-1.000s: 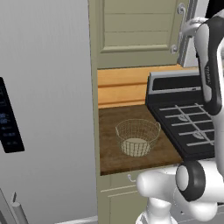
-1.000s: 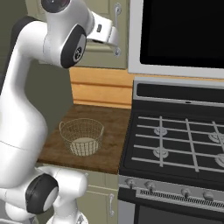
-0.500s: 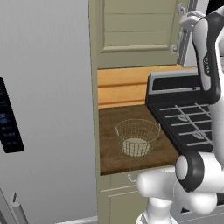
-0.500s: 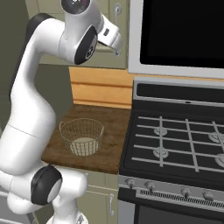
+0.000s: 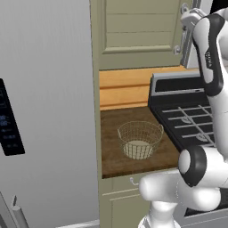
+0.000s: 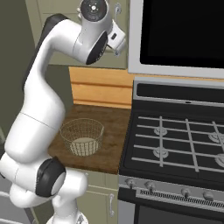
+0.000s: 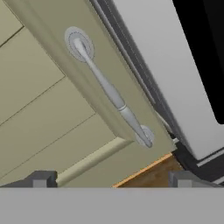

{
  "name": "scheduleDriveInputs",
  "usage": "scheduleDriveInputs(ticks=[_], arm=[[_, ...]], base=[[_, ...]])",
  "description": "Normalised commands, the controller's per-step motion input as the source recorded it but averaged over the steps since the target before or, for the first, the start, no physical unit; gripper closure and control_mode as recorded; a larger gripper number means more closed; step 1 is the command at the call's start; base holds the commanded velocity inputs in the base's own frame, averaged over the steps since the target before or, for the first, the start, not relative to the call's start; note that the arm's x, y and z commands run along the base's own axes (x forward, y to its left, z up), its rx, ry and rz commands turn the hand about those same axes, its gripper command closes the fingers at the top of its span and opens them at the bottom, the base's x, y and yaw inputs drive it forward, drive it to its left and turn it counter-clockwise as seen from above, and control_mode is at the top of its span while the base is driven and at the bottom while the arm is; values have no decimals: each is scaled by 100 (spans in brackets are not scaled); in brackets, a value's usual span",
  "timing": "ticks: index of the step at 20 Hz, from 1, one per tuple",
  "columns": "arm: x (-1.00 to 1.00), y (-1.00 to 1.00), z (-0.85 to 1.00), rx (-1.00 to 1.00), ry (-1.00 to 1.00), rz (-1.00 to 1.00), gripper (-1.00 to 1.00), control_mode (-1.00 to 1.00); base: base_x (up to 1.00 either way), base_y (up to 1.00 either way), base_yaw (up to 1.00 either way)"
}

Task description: Open the cabinet, pick up the bread from the cabinet and place it in the basket. Then move the basket to the dining counter.

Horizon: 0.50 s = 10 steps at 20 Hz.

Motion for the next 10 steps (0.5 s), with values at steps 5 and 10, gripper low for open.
scheduleDriveInputs(ticks=[5,10], arm=[[46,0,-10,6,-3,0,-100,-100],[54,-7,-9,0,-5,0,-100,-100]], base=[[0,0,0],[0,0,0]])
